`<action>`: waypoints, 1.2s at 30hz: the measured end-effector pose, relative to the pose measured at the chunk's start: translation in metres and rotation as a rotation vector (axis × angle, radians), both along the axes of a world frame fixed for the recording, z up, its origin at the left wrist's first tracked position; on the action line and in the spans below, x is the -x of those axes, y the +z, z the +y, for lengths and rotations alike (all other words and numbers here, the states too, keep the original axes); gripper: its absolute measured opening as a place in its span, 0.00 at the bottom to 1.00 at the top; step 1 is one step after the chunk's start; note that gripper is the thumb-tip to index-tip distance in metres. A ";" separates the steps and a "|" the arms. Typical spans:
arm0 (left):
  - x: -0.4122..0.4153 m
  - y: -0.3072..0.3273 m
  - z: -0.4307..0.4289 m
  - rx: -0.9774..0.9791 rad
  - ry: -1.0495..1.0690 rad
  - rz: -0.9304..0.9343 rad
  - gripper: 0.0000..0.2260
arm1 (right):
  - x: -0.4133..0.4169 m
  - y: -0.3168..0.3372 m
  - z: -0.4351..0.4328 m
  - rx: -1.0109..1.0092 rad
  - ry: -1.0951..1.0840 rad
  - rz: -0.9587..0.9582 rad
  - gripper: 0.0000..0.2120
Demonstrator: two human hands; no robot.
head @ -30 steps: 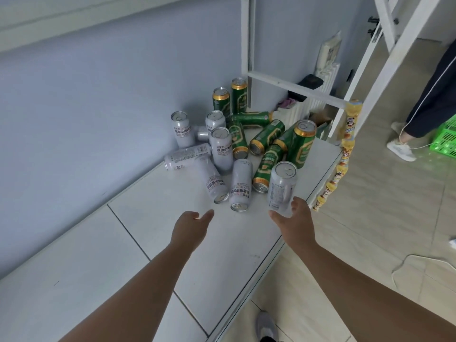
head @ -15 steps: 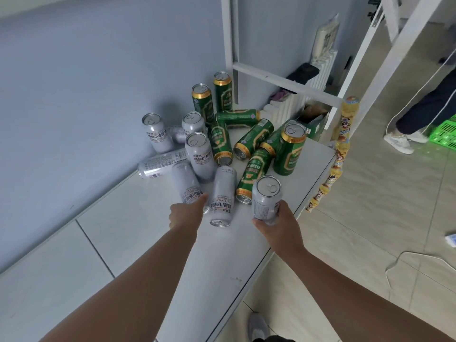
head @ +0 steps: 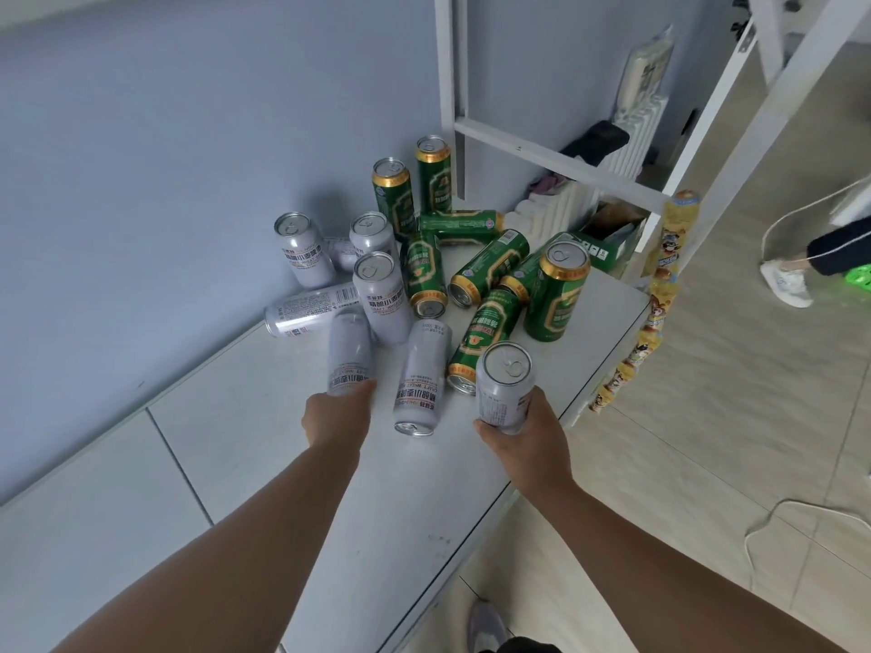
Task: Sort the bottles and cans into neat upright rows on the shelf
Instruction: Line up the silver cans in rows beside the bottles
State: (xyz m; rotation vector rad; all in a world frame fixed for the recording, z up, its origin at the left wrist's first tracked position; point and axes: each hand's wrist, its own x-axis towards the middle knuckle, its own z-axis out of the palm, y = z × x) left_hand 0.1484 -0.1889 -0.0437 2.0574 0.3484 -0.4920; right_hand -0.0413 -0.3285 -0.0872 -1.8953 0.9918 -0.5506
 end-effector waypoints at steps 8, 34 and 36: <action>0.004 0.015 0.042 0.040 0.020 -0.187 0.13 | 0.002 0.012 0.008 0.036 0.017 -0.030 0.22; 0.032 0.121 0.262 0.003 0.295 -0.595 0.23 | -0.124 0.073 0.202 0.037 0.646 -0.073 0.21; 0.033 0.120 0.289 0.005 0.332 -0.580 0.25 | -0.131 0.072 0.230 0.030 0.702 -0.067 0.20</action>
